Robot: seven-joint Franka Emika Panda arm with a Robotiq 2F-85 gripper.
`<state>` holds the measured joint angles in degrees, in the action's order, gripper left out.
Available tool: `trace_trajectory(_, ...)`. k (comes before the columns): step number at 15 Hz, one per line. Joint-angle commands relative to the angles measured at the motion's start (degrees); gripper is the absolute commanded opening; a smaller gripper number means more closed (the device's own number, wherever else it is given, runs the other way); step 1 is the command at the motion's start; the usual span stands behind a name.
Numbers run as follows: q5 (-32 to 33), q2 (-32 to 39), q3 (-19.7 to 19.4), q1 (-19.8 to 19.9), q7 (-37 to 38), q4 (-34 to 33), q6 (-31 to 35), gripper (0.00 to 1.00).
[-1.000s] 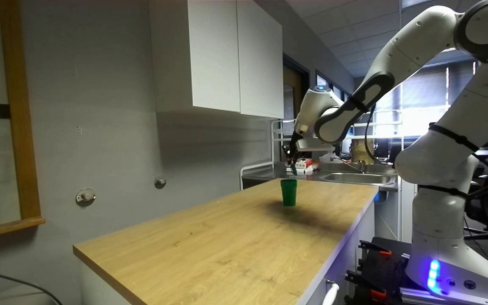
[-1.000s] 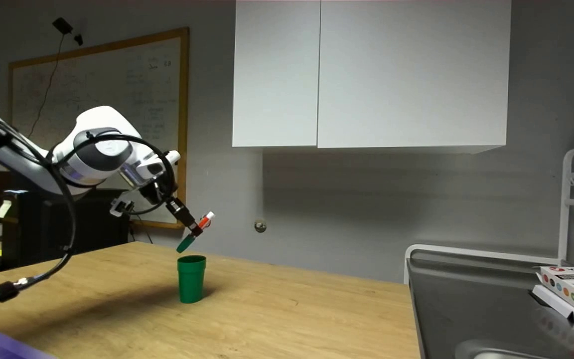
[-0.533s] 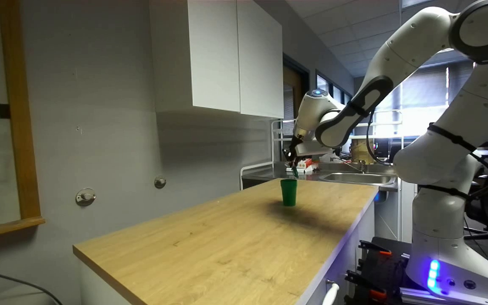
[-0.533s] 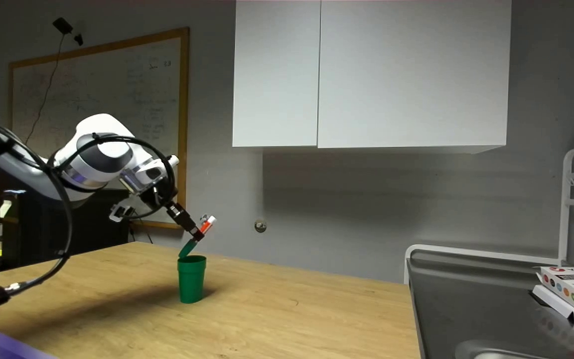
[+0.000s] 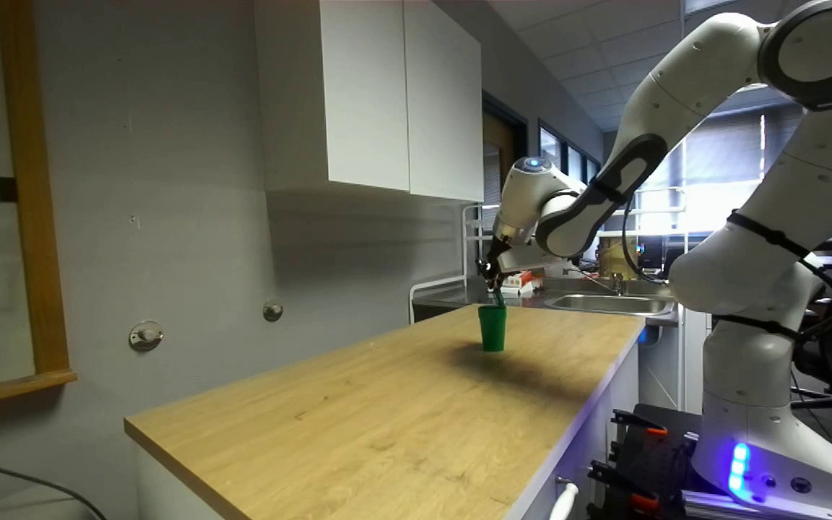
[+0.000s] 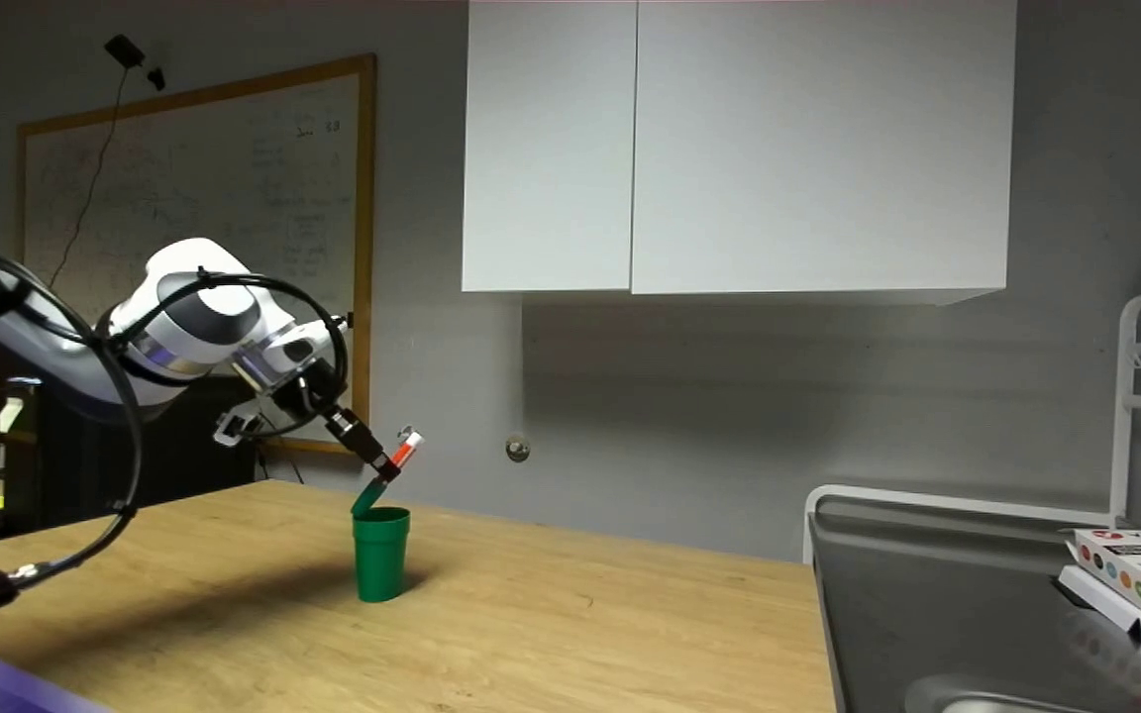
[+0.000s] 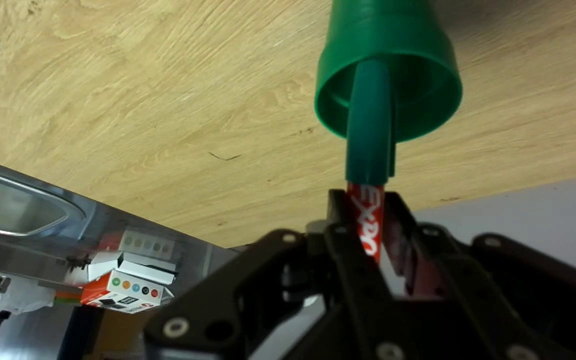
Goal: Pick up the marker and put it in the cup
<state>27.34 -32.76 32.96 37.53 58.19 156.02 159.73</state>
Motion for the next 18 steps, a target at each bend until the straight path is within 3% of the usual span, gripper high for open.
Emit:
trace_trajectory(1,1.9,2.0,4.1,3.5,1.9,-3.1,-1.0,0.1)
trace_trajectory(10,1.8,4.9,11.1,12.5,1.7,-7.8,-1.0,0.1)
trace_trajectory(18,1.5,5.1,14.1,15.7,1.5,-8.2,-1.0,0.1)
